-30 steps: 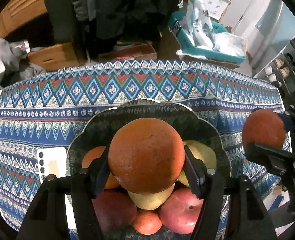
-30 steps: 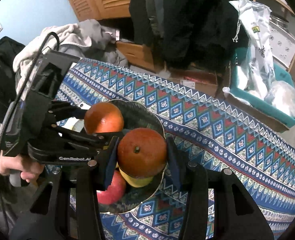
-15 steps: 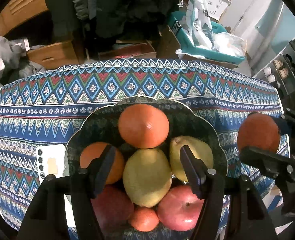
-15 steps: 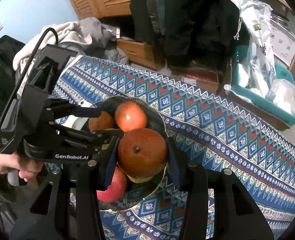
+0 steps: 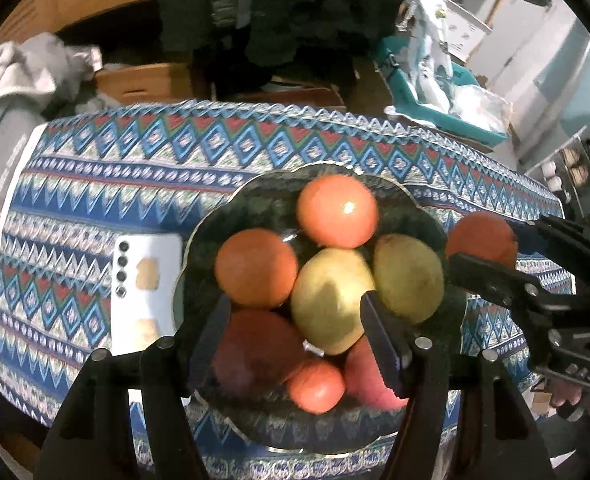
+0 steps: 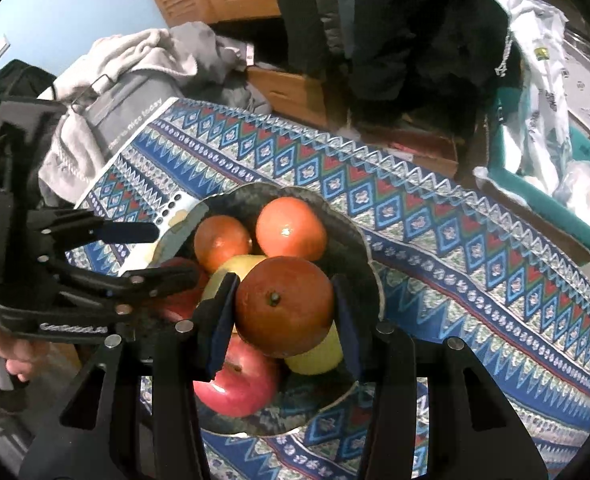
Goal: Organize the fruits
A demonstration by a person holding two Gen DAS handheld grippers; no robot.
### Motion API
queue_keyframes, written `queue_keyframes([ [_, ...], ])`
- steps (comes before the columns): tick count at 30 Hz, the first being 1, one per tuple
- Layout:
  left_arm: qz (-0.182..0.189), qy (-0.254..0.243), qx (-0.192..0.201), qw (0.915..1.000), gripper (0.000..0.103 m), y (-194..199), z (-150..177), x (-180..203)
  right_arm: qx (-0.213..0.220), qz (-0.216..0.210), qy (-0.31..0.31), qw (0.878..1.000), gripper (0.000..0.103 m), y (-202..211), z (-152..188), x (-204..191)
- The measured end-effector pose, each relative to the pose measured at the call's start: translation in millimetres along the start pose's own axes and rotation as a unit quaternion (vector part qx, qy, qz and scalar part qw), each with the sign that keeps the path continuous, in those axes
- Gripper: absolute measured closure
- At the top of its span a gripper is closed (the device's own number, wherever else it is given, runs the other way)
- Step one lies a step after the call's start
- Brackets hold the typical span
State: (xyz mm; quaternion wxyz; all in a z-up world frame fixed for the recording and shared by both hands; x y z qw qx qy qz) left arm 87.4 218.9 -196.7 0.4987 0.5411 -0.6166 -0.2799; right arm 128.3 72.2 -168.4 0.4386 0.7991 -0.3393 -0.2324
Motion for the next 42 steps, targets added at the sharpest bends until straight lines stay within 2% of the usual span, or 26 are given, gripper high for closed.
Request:
queue_keyframes([
  [10,-0.009,0.046,0.017,0.9987,0.034,26.2,18.8,-26.1,-0.028,-0.015,0.028,0.999,0.057,-18.1,11.6,-30.1],
  [13,-0.010,0.052,0.024,0.9983,0.029,31.8,21.2,-26.2,-0.035,-0.022,0.026,0.999,0.056,-21.1,15.2,-32.4],
  [16,-0.004,0.060,0.032,0.9977,0.028,38.1,21.9,-24.1,-0.034,-0.029,0.023,0.999,0.056,-18.8,16.1,-33.1],
  [18,-0.001,0.062,0.036,0.9974,0.028,41.6,22.4,-21.5,-0.032,-0.031,0.019,0.999,0.050,-15.5,15.2,-32.5],
  [21,0.004,0.066,0.043,0.9969,0.028,50.7,26.0,-15.1,-0.021,-0.029,0.011,0.999,0.049,-4.8,12.9,-29.6],
  [25,-0.004,0.051,0.061,0.9969,0.027,69.0,30.7,-2.1,0.003,-0.018,-0.003,1.000,0.045,22.1,8.2,-17.7],
  [32,-0.032,0.010,0.106,0.9938,0.017,108.3,31.7,27.4,0.055,0.011,-0.020,0.998,0.038,84.4,0.5,1.7],
  [42,-0.047,-0.050,0.145,0.9870,0.016,142.2,35.0,78.0,0.122,0.040,-0.037,0.991,0.025,162.6,3.9,18.7],
])
Point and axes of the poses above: each gripper's, at about its wrist camera, not at the fingertips, and y roughly against the way its jaws point, x to its right, z to its underside, the point moved 3 cm from there along -y, roughly the way its jaws point, and after that the axes turned 13 degrees about z, right-handed, at the moved point
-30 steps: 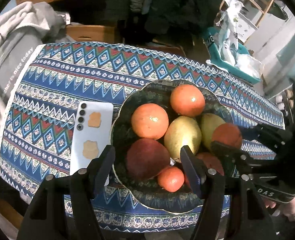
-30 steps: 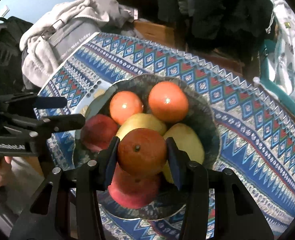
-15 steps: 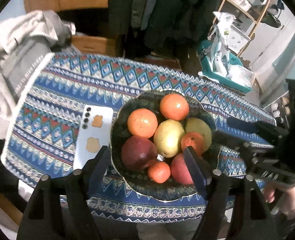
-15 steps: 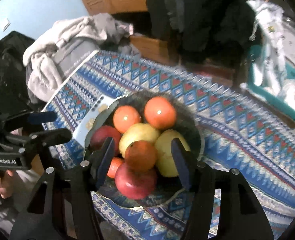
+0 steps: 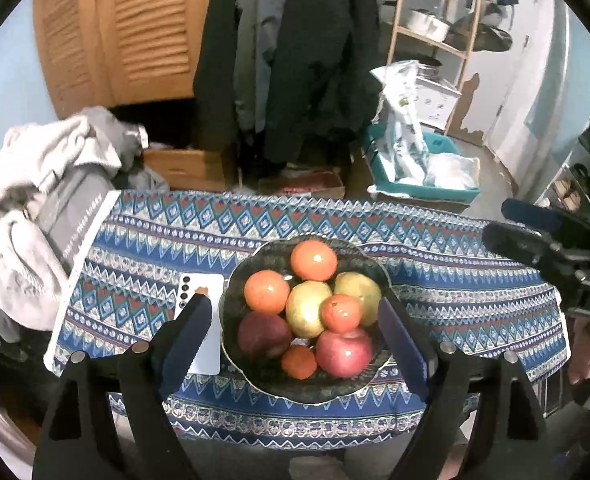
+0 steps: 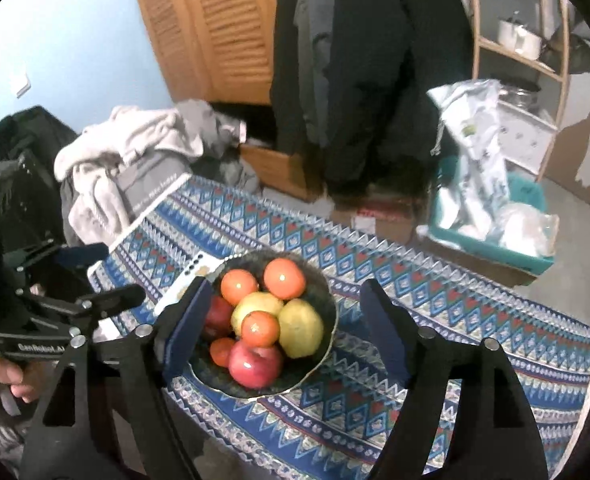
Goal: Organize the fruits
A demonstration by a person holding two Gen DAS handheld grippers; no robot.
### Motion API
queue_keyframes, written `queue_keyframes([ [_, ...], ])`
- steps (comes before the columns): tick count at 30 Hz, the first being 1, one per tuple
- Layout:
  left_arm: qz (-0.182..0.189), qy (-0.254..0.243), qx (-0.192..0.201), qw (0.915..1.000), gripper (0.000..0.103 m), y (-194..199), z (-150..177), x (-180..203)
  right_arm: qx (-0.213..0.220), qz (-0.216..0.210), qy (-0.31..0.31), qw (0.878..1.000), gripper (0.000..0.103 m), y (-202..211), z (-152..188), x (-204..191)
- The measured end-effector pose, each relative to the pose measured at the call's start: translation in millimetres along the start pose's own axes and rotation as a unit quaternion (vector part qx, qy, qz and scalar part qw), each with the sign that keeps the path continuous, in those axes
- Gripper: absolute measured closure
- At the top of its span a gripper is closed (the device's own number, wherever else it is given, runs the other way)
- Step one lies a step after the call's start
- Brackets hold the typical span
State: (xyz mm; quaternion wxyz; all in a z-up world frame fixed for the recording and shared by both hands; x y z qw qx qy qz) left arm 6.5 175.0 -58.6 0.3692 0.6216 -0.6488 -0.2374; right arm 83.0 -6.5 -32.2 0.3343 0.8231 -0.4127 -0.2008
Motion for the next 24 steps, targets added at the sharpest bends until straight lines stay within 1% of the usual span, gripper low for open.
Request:
queue_keyframes([
  [2,0.001,-0.010,0.007,0.9999,0.013,5.3,-1.1,8.5,0.008,0.002,-0.006,1.000,0.025,10.7,0.3,6.6],
  [6,-0.012,-0.030,0.023,0.9992,0.006,15.0,-4.0,23.0,0.020,0.020,-0.011,1.000,0.025,25.2,3.0,21.6],
  [8,-0.020,-0.033,0.025,0.9990,0.004,17.1,-5.7,26.5,0.022,0.025,-0.019,0.999,0.024,30.5,6.0,30.0],
  [12,-0.017,-0.032,0.030,0.9989,0.004,22.2,-9.7,35.0,0.029,0.035,-0.032,0.998,0.024,38.3,9.1,46.1],
  [15,-0.016,-0.033,0.041,0.9985,0.004,27.1,-14.3,44.2,0.031,0.045,-0.034,0.998,0.024,42.0,10.1,56.9],
  [19,-0.024,-0.050,0.050,0.9972,0.003,29.4,-19.1,56.2,0.032,0.044,-0.045,0.998,0.024,47.9,10.7,66.9],
  [21,-0.035,-0.059,0.055,0.9961,0.003,30.0,-19.2,60.3,0.038,0.045,-0.046,0.997,0.024,51.9,10.5,70.2],
  [24,-0.034,-0.062,0.055,0.9960,0.003,30.3,-17.2,64.0,0.042,0.057,-0.048,0.996,0.024,57.2,12.0,73.9],
])
Point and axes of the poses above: each gripper's, at about its wrist camera, not at the fingertips, and y roughly against the way its jaws point, x to its right, z to its underside, the point moved 3 cm from there along -y, roughly the way its jaws point, and after that the axes turned 13 degrees about z, right-handed, at the moved point
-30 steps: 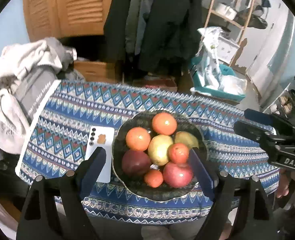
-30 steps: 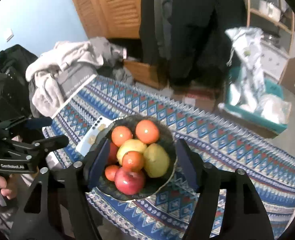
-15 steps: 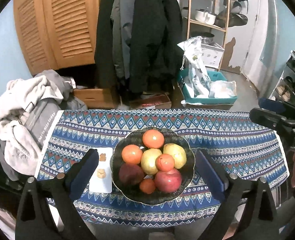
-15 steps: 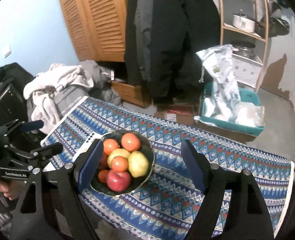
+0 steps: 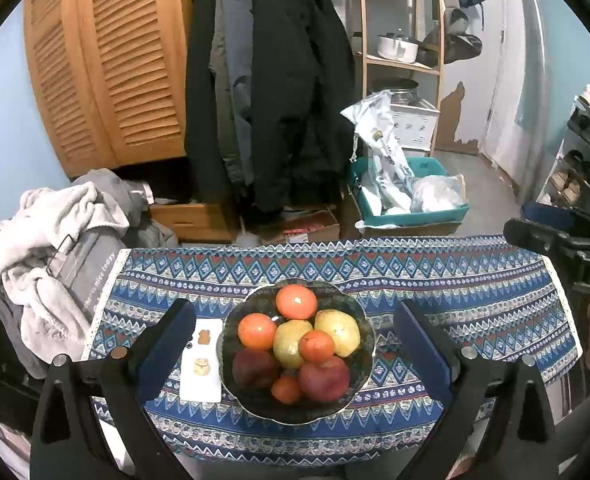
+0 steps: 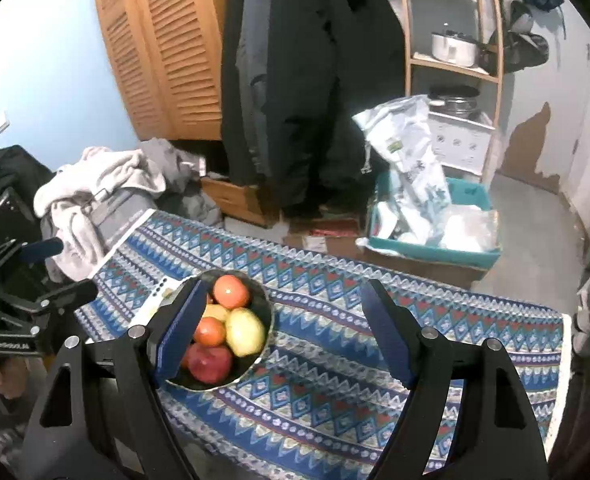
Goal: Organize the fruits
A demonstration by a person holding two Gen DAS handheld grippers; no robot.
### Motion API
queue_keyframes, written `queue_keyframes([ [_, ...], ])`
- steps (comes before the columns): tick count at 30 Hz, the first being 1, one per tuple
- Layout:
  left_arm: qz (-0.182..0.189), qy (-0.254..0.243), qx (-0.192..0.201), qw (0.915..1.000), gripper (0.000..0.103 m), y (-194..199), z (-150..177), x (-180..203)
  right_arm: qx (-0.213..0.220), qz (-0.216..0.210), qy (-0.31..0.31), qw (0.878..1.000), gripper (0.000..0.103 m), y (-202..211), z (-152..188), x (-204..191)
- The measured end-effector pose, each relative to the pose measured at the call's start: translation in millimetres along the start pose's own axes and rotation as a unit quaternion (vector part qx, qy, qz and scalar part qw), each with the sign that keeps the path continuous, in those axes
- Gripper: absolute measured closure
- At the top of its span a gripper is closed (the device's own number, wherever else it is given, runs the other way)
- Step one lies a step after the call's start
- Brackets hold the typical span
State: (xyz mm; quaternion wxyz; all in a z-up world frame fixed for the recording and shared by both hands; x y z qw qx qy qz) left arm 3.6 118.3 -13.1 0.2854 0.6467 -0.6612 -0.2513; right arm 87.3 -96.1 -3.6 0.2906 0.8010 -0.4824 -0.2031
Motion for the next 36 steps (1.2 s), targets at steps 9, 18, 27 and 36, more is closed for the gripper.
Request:
queue_keyframes([
  [9,-0.004,-0.006,0.000,1.0000,0.003,2.9,-0.7,6.1,0.008,0.004,0.003,1.000,0.024,7.3,0.8,1.5],
  [18,-0.019,-0.014,-0.001,0.9997,0.002,2.5,0.6,10.7,0.008,0.005,0.001,1.000,0.024,8.3,1.1,1.5],
  [27,-0.018,-0.010,-0.007,0.9998,0.002,1.6,1.4,11.2,0.006,0.005,0.002,1.000,0.024,9.3,3.6,1.7],
  [36,-0.015,-0.008,-0.010,0.9998,0.002,2.1,2.0,12.3,0.003,0.003,0.004,1.000,0.024,8.8,5.6,2.7],
])
Point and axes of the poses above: each gripper's, at about its wrist camera, not at the fingertips, and y roughly against the way its jaws point, x to its right, z to its underside, the point moved 3 cm from there along -y, roughly the way its jaws point, and after that the axes turned 13 degrees about z, right-handed, at the moved point
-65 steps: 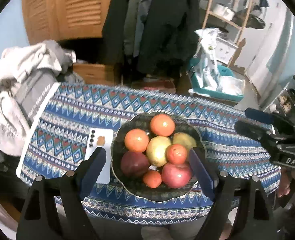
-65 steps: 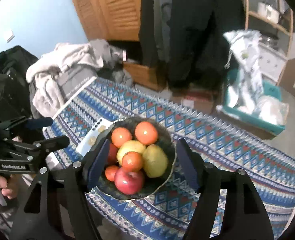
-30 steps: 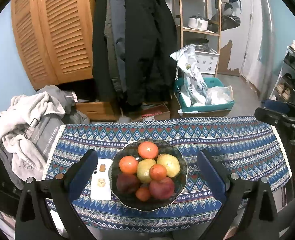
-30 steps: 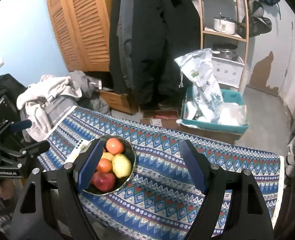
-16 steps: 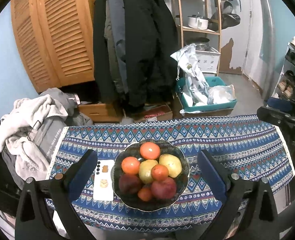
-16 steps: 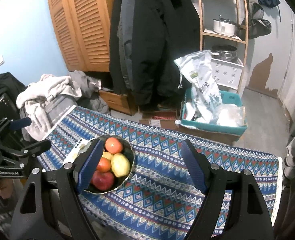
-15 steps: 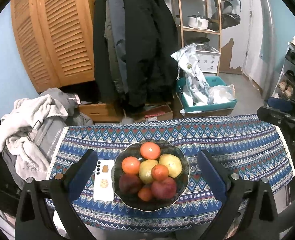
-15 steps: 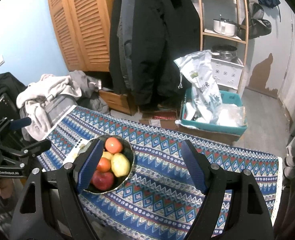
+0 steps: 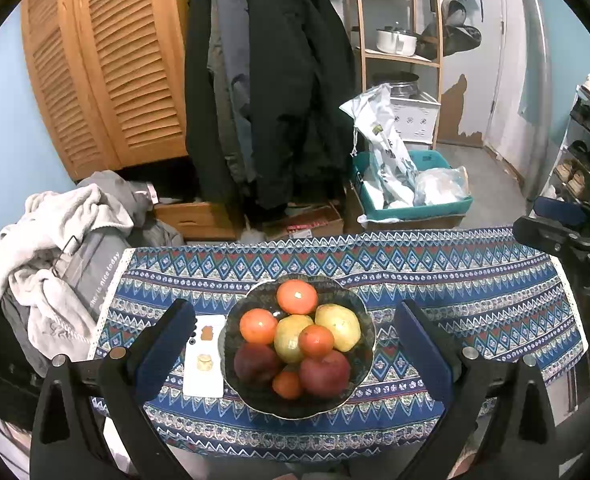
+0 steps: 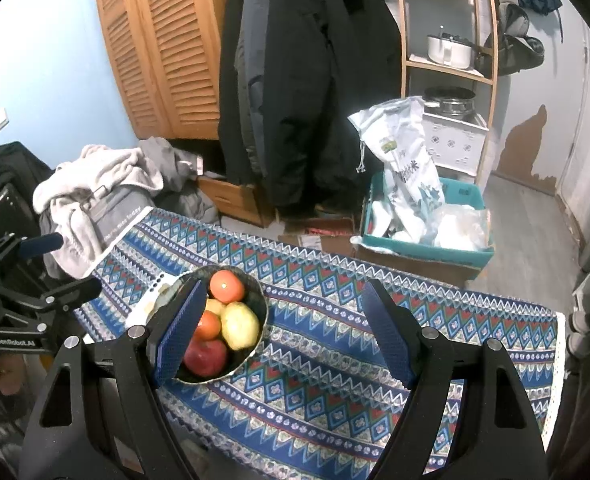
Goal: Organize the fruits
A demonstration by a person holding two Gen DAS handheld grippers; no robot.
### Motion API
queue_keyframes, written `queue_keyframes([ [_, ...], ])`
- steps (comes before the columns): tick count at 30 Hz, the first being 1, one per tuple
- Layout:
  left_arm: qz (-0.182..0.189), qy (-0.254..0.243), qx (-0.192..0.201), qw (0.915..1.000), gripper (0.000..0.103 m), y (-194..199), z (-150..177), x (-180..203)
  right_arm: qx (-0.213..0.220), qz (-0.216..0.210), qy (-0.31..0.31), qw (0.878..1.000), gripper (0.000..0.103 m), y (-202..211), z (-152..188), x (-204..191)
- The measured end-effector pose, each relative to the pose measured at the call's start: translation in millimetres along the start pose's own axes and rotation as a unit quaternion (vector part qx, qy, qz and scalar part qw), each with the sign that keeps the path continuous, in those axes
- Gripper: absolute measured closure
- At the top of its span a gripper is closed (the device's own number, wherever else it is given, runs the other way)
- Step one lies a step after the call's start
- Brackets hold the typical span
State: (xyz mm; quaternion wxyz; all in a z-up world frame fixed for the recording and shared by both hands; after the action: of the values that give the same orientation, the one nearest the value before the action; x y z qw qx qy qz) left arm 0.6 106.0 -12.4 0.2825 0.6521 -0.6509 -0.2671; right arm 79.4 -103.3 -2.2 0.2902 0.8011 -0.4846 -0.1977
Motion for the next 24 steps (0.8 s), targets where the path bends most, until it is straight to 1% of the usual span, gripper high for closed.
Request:
queue_keyframes([
  [24,0.000,-0.001,-0.006,1.0000,0.002,0.0,1.6,4.3,-0.001,-0.001,0.001,1.000,0.024,0.7,2.0,1.2],
])
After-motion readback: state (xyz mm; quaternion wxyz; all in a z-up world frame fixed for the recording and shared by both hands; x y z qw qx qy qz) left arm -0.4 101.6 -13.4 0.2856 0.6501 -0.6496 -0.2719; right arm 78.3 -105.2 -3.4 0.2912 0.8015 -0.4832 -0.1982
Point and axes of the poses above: each gripper's, at about its wrist camera, not at the fingertips, and y roughly against the way its jaws point, x to its right, z to its underside, the point moved 3 cm from there along -y, roughly the way its jaws point, and after that the axes turned 13 degrees about z, right-handed, at the moved point
